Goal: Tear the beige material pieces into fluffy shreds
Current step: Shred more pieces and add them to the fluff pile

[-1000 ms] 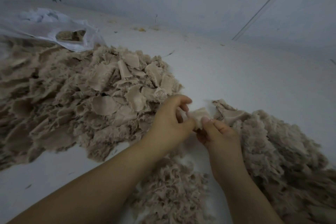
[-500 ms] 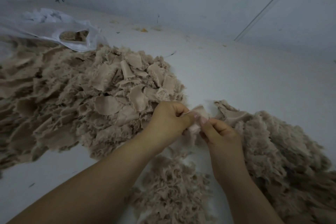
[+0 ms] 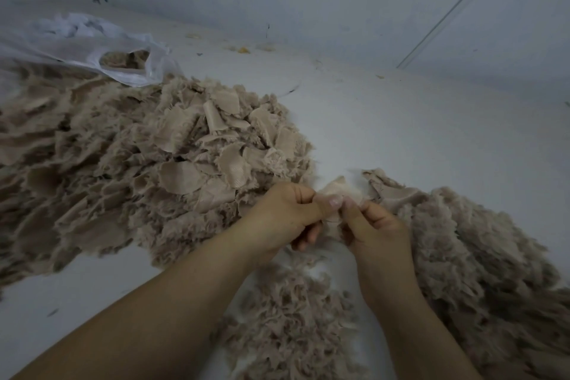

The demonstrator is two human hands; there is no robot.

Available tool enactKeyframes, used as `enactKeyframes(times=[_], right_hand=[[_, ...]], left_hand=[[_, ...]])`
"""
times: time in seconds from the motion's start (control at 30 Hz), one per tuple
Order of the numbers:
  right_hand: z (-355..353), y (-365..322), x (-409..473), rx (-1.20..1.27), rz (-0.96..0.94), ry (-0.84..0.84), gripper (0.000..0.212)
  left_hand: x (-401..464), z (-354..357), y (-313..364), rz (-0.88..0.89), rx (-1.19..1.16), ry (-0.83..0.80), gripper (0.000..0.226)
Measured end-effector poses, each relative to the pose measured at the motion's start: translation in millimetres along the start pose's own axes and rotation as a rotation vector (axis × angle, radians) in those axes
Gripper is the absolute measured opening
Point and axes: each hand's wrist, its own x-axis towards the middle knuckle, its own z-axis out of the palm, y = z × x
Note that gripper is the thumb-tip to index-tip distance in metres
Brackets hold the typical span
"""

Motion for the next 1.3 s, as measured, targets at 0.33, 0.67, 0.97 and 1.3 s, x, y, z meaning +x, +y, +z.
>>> enactKeyframes(times=[0.33,0.67,0.97,1.3], right_hand=[[-3.8,1.0,2.2,-0.035,-0.007,0.095,0.034],[0.3,-2.2,-1.8,-0.033,0.017,-0.001,0.023],[2.8,-1.1,4.9,0.23,0.116,0.29,0.02],[-1.3,-4.4,10.6,0.29,0.137,0.351,0.017]], left_hand=[[-11.1,-13.9,-3.6,-0.097,0.235,-0.309,0.019],[-0.7,-8.3,-0.5,0.018,0.027,0.069,0.031],[43.3,20.5,-6.6,0.242,0.204,0.191,0.032],[91.3,47.0,-4.8,0.412,0.996,-0.118,0.025]])
